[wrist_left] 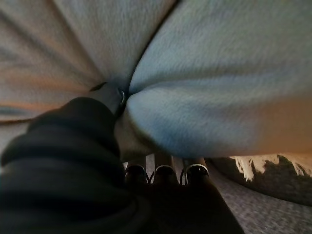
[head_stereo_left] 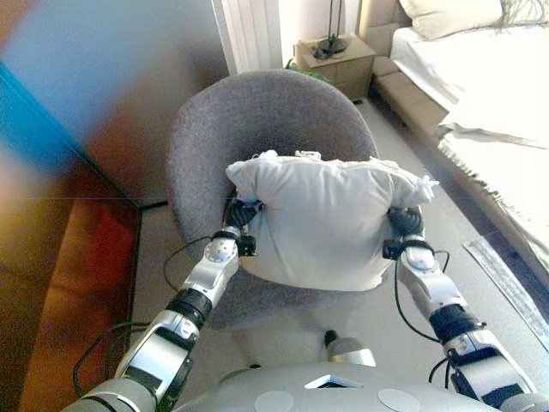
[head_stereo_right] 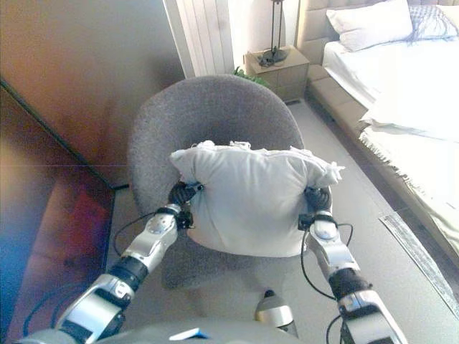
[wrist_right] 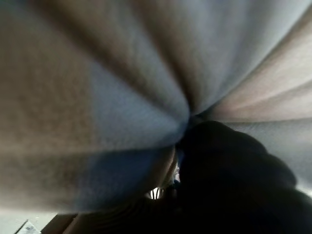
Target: Pick up the cushion and take it to the sofa
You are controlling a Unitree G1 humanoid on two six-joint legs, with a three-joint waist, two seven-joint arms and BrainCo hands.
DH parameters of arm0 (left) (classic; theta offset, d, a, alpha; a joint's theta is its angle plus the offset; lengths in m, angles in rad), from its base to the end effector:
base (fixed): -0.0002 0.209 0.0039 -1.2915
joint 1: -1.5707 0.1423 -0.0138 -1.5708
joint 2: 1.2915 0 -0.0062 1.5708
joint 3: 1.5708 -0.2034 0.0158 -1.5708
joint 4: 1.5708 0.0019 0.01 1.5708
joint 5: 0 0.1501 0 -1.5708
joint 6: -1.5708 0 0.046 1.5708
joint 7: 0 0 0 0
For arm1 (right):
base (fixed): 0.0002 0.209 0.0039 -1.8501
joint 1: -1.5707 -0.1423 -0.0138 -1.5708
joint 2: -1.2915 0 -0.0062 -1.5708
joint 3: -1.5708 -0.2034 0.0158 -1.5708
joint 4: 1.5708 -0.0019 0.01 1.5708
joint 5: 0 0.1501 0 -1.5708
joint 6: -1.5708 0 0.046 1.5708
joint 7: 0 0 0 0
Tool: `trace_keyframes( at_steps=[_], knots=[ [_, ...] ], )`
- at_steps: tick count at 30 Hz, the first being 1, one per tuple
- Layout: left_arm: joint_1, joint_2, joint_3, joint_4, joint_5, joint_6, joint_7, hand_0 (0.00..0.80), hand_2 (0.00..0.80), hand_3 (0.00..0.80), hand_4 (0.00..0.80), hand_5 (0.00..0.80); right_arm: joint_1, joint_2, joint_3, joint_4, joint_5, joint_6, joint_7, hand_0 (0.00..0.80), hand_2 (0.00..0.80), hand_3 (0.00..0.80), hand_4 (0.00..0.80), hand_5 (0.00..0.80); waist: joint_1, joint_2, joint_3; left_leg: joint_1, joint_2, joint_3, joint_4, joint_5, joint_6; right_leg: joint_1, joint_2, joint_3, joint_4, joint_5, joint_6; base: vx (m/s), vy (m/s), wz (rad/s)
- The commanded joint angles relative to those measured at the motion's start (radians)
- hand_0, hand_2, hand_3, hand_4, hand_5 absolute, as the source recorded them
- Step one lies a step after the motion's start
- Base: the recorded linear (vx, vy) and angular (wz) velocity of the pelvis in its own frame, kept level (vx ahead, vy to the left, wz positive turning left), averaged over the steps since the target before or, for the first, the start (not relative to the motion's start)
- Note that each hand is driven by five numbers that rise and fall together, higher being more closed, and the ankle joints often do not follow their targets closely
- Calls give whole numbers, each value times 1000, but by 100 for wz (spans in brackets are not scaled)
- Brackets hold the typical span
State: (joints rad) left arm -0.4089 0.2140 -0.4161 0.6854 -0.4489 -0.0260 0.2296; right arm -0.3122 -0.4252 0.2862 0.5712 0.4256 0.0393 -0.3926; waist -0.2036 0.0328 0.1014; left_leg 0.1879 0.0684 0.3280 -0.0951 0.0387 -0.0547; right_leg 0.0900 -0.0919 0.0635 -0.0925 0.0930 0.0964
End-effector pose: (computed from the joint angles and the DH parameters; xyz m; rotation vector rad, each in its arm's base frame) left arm 0.2774 0.1317 -0.0197 0.0325 0.3520 -0.0445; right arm 0.2666 -0.2153 -0.0080 -0.1811 0.3397 -0.3008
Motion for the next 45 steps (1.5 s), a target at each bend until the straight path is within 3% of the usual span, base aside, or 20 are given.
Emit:
trace_keyframes(
  at_steps=[1,10,15,23,24,25,26,27,39,45],
  knots=[
    [-325,-61,-76,58,-43,-33,13,800,800,800,800,800,-332,55,68,95,54,-29,57,800,800,800,800,800,36,-59,9,14,-29,-48,18,-134,48,-41,-19,-22,17,-8,48,-23,-63,-4],
    [-560,-76,-65,276,-121,-23,57,800,800,800,800,800,-632,45,153,397,32,-39,148,800,800,800,800,800,53,-72,69,-69,-21,-62,53,-135,41,-109,-17,-25,47,-14,52,-96,-60,-1],
    [-626,-77,-67,313,-113,-54,96,800,800,800,800,800,-725,26,187,452,3,-53,142,800,800,800,800,800,60,-74,106,-111,-18,-75,59,-132,36,-144,-15,-27,54,-19,52,-116,-42,1],
    [-699,-75,-53,399,-130,-36,148,800,800,800,800,800,-809,35,204,541,31,-42,144,800,800,800,800,800,71,-88,150,-164,-12,-94,72,-127,27,-184,-13,-34,62,-21,52,-55,-54,2],
    [-708,-73,-51,416,-133,-30,141,461,461,461,461,461,-816,39,201,556,31,-45,143,800,800,800,800,800,72,-88,154,-168,-12,-96,73,-127,26,-185,-13,-36,61,-22,52,-14,-27,6],
    [-718,-73,-52,433,-140,-23,142,0,0,0,0,0,-827,42,200,567,37,-50,139,584,584,584,584,584,74,-87,158,-174,-12,-100,74,-126,24,-187,-13,-37,58,-22,51,-22,-22,6],
    [-725,-71,-53,444,-152,-16,135,0,0,0,0,0,-837,44,197,570,34,-51,140,201,201,201,201,201,74,-87,159,-178,-12,-102,72,-125,23,-189,-12,-37,56,-22,50,-26,-9,6],
    [-732,-68,-53,453,-155,-17,128,0,0,0,0,0,-842,45,196,572,24,-49,138,0,0,0,0,0,74,-86,161,-181,-13,-104,70,-124,23,-190,-11,-38,54,-23,49,-27,5,4],
    [-724,-88,-63,432,-205,26,124,0,0,0,0,0,-837,41,206,551,-23,-52,101,0,0,0,0,0,76,-76,147,-174,-20,-110,62,-128,17,-195,-14,-57,63,-38,52,20,10,2],
    [-686,-83,-67,374,-219,13,126,0,0,0,0,0,-791,27,183,486,-27,-91,33,0,0,0,0,0,78,-69,157,-172,-26,-120,55,-132,19,-202,-18,-68,71,-42,57,4,3,1]
  ],
)
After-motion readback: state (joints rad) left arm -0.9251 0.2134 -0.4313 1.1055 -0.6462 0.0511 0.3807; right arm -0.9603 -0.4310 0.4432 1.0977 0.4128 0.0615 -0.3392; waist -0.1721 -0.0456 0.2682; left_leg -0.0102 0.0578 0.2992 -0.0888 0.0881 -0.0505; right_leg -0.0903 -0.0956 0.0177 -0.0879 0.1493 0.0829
